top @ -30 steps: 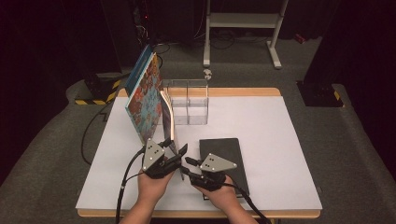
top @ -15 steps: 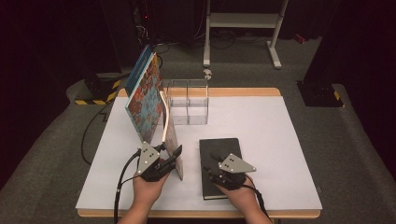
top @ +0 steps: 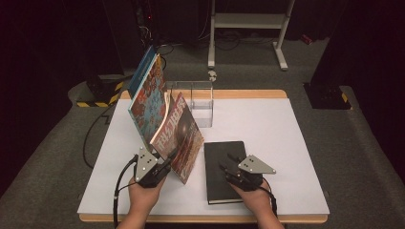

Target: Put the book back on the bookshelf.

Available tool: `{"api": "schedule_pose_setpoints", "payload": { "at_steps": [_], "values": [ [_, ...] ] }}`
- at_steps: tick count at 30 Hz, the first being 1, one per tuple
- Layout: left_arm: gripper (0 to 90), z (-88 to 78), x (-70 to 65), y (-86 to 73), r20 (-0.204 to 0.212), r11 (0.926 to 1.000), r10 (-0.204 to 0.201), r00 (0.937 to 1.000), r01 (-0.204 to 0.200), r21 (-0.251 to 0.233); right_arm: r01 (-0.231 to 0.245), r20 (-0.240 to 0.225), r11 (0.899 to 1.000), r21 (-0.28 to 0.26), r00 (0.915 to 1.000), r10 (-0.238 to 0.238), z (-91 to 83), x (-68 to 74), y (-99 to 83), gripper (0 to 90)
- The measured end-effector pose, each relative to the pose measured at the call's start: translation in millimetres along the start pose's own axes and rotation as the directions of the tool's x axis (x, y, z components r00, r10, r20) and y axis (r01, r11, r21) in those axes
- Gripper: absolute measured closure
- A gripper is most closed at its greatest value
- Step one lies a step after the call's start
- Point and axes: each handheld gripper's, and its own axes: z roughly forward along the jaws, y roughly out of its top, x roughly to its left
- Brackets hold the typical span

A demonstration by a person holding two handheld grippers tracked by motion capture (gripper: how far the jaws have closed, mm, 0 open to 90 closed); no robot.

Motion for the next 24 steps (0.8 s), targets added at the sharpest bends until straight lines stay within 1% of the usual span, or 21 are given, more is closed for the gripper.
{"api": "schedule_pose_setpoints", "payload": {
  "at_steps": [3,7,10,13,18,20,21,24],
  "values": [
    [77.3,1.1,-0.9,1.1,-0.005,1.0000,0.006,1.0000,-0.006,-0.003,0.000,0.005,1.000,-0.001,1.0000,0.000,-0.4,-0.4,-0.4,52.2],
    [80.6,2.5,-1.8,2.5,0.001,0.9999,0.013,0.9999,-0.013,-0.002,-0.008,0.005,1.000,-0.002,1.0000,0.008,-0.8,-1.2,-1.0,52.6],
    [82.3,2.7,-0.9,3.3,0.007,0.9999,0.011,0.9999,-0.011,0.002,-0.008,0.005,1.000,-0.001,1.0000,0.008,-0.5,-0.9,-1.5,52.9],
    [83.2,1.9,2.5,3.8,0.000,0.9999,0.015,0.9999,-0.015,0.000,-0.013,0.004,1.000,-0.002,0.9999,0.013,0.0,-1.1,-2.1,53.1],
    [83.4,0.9,8.4,5.2,0.012,1.0000,-0.006,0.9999,0.006,-0.003,-0.015,0.003,1.000,0.000,0.9999,0.015,0.4,-1.2,-2.6,53.3],
    [83.4,-0.2,11.8,6.1,0.015,0.9999,-0.010,0.9998,0.011,-0.007,-0.018,0.004,1.000,0.000,0.9998,0.018,0.3,-1.6,-2.6,53.4],
    [83.4,-1.2,13.6,6.1,0.017,1.0000,-0.006,0.9998,0.006,-0.006,-0.021,0.002,1.000,-0.001,0.9998,0.021,0.2,-1.8,-2.7,53.4],
    [83.3,-2.6,18.0,6.5,0.028,0.9996,-0.026,0.9992,0.027,-0.012,-0.022,0.004,1.000,-0.002,0.9998,0.022,0.4,-2.4,-2.9,53.5]
  ]
}}
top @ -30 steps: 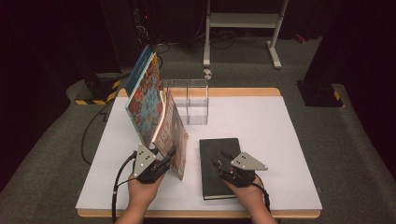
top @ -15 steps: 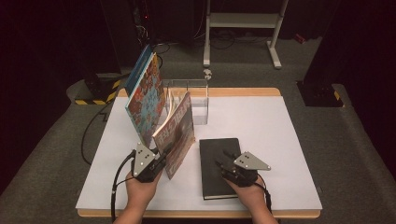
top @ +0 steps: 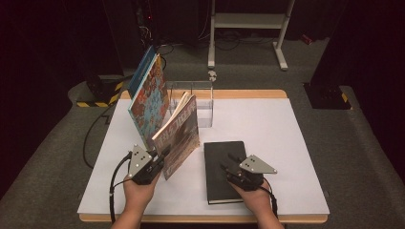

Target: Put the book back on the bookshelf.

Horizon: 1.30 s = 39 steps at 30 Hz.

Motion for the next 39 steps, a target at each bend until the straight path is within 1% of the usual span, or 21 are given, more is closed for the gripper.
{"api": "schedule_pose_setpoints", "payload": {
  "at_steps": [3,5,8,11,12,13,15,17,21,22,26,28,30,32,34,39],
  "values": [
    [83.1,-0.4,3.7,1.1,0.018,0.9999,-0.014,0.9997,0.014,0.004,-0.010,-0.001,1.000,0.002,1.0000,0.010,0.7,-0.2,-0.5,53.5],
    [82.5,-0.9,5.5,1.2,0.032,0.9999,-0.011,0.9994,0.010,0.008,-0.007,-0.002,1.000,0.002,1.0000,0.007,0.8,0.2,-0.6,53.4],
    [82.4,-1.4,5.8,0.7,0.063,0.9999,-0.009,0.9980,0.008,0.012,-0.009,-0.002,1.000,0.003,1.0000,0.009,0.8,0.3,-0.7,53.4],
    [79.9,-1.0,5.8,1.5,0.048,0.9999,-0.005,0.9988,0.004,0.016,-0.010,-0.002,1.000,0.004,0.9999,0.010,0.9,0.3,-0.9,53.4],
    [78.6,-0.3,5.5,2.1,0.044,0.9998,-0.014,0.9989,0.014,0.014,-0.010,-0.002,1.000,0.004,0.9999,0.010,0.9,0.2,-0.9,53.3],
    [77.3,0.0,6.0,3.0,0.045,0.9997,-0.015,0.9989,0.014,0.020,-0.010,-0.002,1.000,0.004,0.9999,0.010,0.7,0.2,-0.8,53.3],
    [76.7,0.5,5.4,4.2,0.046,0.9998,-0.007,0.9989,0.006,0.017,-0.011,-0.002,1.000,0.004,0.9999,0.011,0.6,0.2,-0.8,53.3],
    [76.6,1.7,3.5,5.6,0.036,0.9998,0.005,0.9993,-0.006,0.017,-0.011,-0.002,1.000,0.004,0.9999,0.011,0.5,-0.1,-1.1,53.0],
    [75.8,6.2,1.7,9.4,0.029,0.9998,0.003,0.9996,-0.004,0.021,-0.011,-0.003,1.000,0.011,0.9999,0.011,0.8,0.1,-1.5,52.8],
    [74.8,7.3,1.7,10.3,0.026,0.9997,0.008,0.9996,-0.008,0.024,-0.009,-0.003,1.000,0.010,1.0000,0.009,0.9,0.4,-1.5,52.8],
    [71.9,13.6,3.3,14.6,0.037,0.9992,-0.014,0.9992,0.013,0.037,-0.010,-0.006,1.000,0.007,0.9999,0.010,0.5,0.5,-0.9,52.5],
    [70.8,16.8,3.0,16.2,0.040,0.9992,-0.009,0.9992,0.007,0.039,-0.008,-0.006,1.000,0.006,0.9999,0.008,0.2,0.3,-0.8,52.3],
    [70.5,20.2,1.7,17.5,0.036,0.9995,-0.004,0.9994,0.003,0.032,-0.009,-0.003,1.000,0.008,1.0000,0.009,0.1,0.1,-0.9,51.9],
    [70.7,23.3,0.4,19.1,0.031,0.9996,-0.014,0.9994,0.013,0.023,-0.008,0.000,1.000,0.012,1.0000,0.008,0.2,-0.6,-1.2,51.4],
    [70.8,26.4,-0.5,20.3,0.035,0.9997,-0.015,0.9993,0.014,0.022,-0.012,0.005,1.000,0.019,0.9999,0.012,0.2,-1.8,-1.4,50.6],
    [73.5,30.5,-3.1,22.9,0.032,0.9999,-0.007,0.9995,0.007,0.013,-0.011,0.023,0.999,0.032,0.9997,0.010,-1.8,-6.5,-2.6,47.9]
  ]
}}
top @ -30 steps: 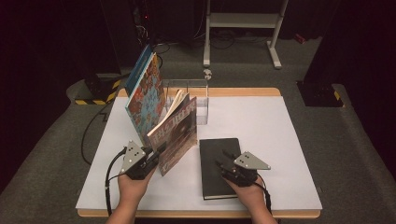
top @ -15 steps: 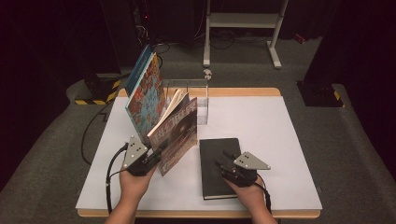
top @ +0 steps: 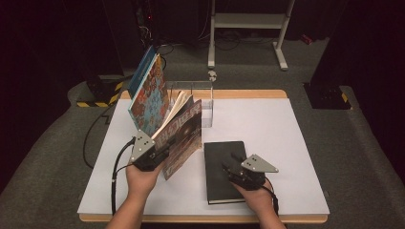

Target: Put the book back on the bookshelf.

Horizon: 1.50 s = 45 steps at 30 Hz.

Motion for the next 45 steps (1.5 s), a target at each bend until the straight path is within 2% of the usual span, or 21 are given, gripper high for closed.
{"api": "schedule_pose_setpoints", "payload": {
  "at_steps": [5,10,13,17,26,30,32,37,45],
  "values": [
    [78.0,1.9,0.4,0.0,0.004,1.0000,-0.008,1.0000,0.008,-0.005,0.008,0.037,1.000,0.017,0.9993,-0.008,-5.7,-8.1,-4.6,41.8],
    [81.4,2.1,0.8,-1.0,0.007,0.9999,-0.006,1.0000,0.006,-0.016,-0.017,0.076,0.999,0.051,0.9970,0.013,-12.0,-19.9,-13.1,40.3],
    [82.3,1.9,2.8,0.3,0.012,0.9996,-0.029,0.9995,0.029,-0.009,-0.032,0.101,0.998,0.058,0.9946,0.026,-17.8,-27.3,-18.3,40.1],
    [82.9,2.2,3.4,0.9,0.007,0.9994,-0.034,0.9994,0.034,-0.009,-0.053,0.115,0.997,0.055,0.9922,0.047,-23.0,-34.5,-23.4,40.3],
    [83.4,2.9,4.4,3.3,-0.001,0.9988,-0.049,0.9988,0.049,0.002,-0.078,0.096,0.995,0.064,0.9928,0.072,-20.8,-39.2,-28.5,46.0],
    [83.5,4.8,4.7,5.4,-0.007,0.9984,-0.056,0.9984,0.056,0.006,-0.103,0.101,0.993,0.059,0.9902,0.096,-21.4,-40.8,-30.2,47.7],
    [83.6,5.9,5.1,6.5,-0.010,0.9987,-0.050,0.9987,0.050,0.006,-0.103,0.106,0.993,0.056,0.9897,0.096,-21.3,-41.0,-30.7,47.6],
    [83.7,9.0,7.0,14.5,-0.024,0.9977,-0.068,0.9974,0.068,-0.001,-0.100,0.109,0.993,0.059,0.9897,0.093,-21.3,-40.9,-31.6,47.2],
    [83.8,14.5,12.0,32.0,-0.069,0.9989,-0.036,0.9970,0.034,-0.032,-0.098,0.114,0.994,0.047,0.9893,0.092,-22.6,-40.8,-31.2,47.5]
  ]
}}
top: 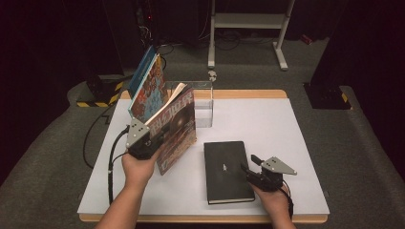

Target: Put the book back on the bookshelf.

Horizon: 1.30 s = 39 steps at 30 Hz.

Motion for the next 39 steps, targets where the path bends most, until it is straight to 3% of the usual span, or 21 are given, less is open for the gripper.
{"api": "schedule_pose_setpoints", "payload": {
  "at_steps": [14,24,31,39],
  "values": [
    [83.8,24.6,5.6,20.3,-0.088,0.9981,0.043,0.9952,-0.046,-0.040,0.006,-0.011,1.000,-0.008,0.9999,-0.006,-1.6,0.2,1.3,47.6],
    [83.7,48.7,3.7,22.0,-0.138,0.9938,0.080,0.9871,-0.090,-0.065,0.001,-0.011,1.000,-0.018,0.9999,-0.001,-3.2,-1.5,1.7,47.8],
    [83.7,66.4,9.5,19.4,-0.175,0.9939,0.077,0.9816,-0.089,-0.065,0.000,-0.013,1.000,-0.023,0.9999,0.000,-3.5,-1.3,1.9,47.8],
    [83.7,80.3,12.8,15.0,-0.182,0.9928,0.080,0.9800,-0.094,-0.074,-0.003,-0.015,1.000,-0.029,0.9999,0.003,-4.0,-2.0,1.8,47.9]
  ]
}}
